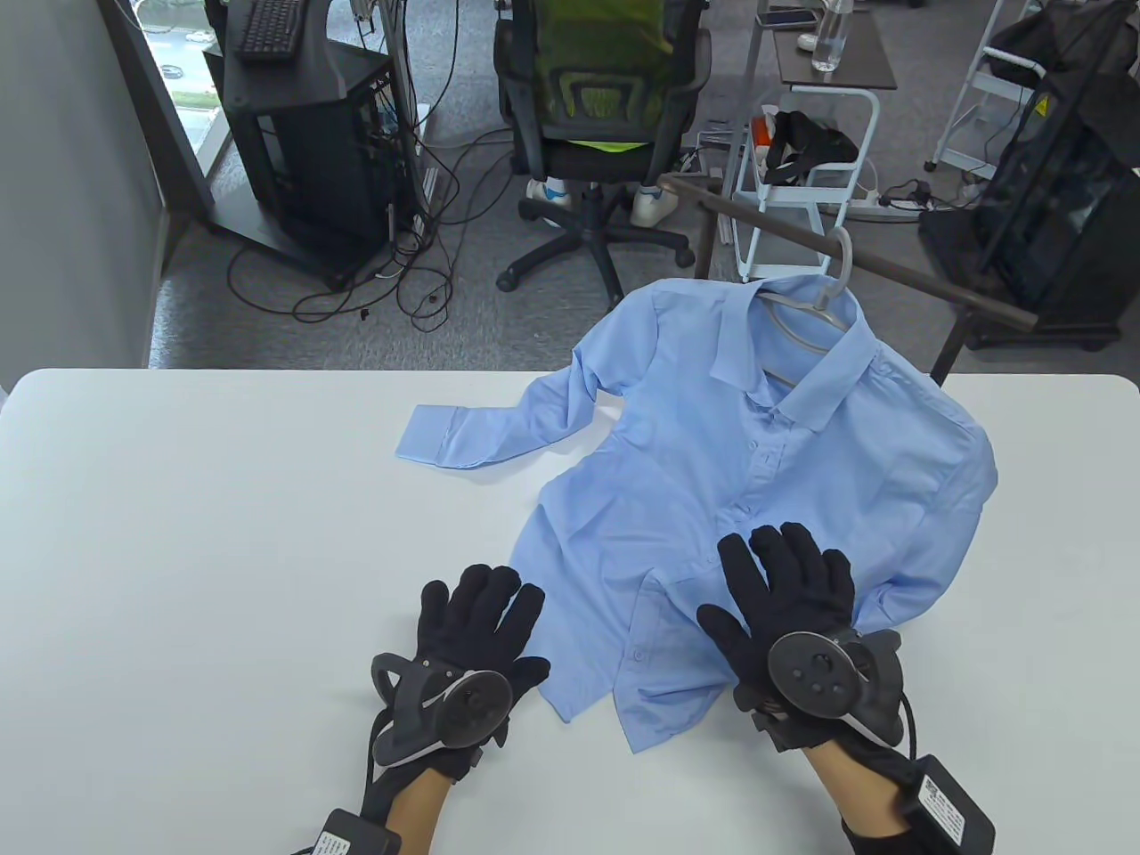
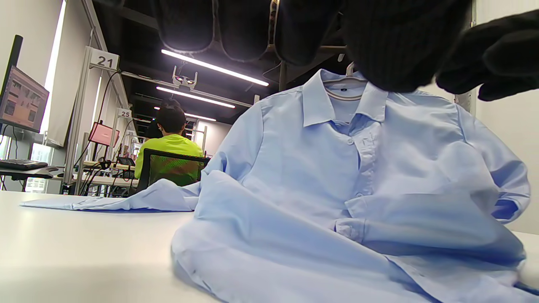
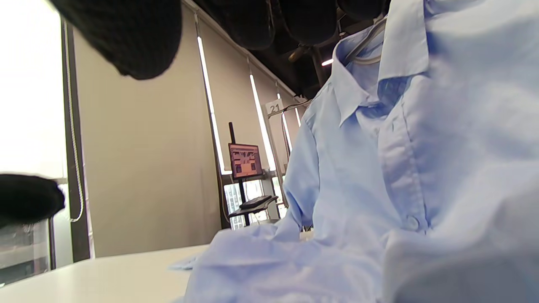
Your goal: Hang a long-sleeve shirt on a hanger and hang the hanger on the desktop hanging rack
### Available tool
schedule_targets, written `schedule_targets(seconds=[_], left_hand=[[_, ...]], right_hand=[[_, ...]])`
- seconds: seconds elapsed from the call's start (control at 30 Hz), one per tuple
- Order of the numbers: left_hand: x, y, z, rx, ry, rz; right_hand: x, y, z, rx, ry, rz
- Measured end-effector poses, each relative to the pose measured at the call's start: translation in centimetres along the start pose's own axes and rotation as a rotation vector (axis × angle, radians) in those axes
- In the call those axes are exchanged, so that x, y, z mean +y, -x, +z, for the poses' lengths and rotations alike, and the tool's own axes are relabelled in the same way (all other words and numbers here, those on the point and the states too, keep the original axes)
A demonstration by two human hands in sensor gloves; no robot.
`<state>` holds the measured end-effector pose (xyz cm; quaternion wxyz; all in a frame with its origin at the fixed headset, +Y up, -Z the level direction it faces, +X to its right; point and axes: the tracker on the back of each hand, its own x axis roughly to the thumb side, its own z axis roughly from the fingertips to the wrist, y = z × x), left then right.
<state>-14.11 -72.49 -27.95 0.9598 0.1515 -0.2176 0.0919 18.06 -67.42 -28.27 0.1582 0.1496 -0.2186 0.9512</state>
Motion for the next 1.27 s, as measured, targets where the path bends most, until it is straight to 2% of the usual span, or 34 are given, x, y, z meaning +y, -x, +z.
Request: schedule_targets(seconds=[0.5, 0.73, 1.27], left_hand=[[-1.8, -1.1, -0.3, -0.046, 0.116, -0.026], [-2.4, -1.3, -0.3, -0.057, 0.152, -0.035], [-2.2, -1.0, -0.3, -0.051, 0.131, -0.026]], right_hand=[[4.8, 0.5, 2.2, -0.099, -0.238, 0.091], [5.2, 0.2, 2.4, -0.103, -0.262, 0.105], [5.3, 0.0, 2.4, -0.102, -0.277, 0.101]])
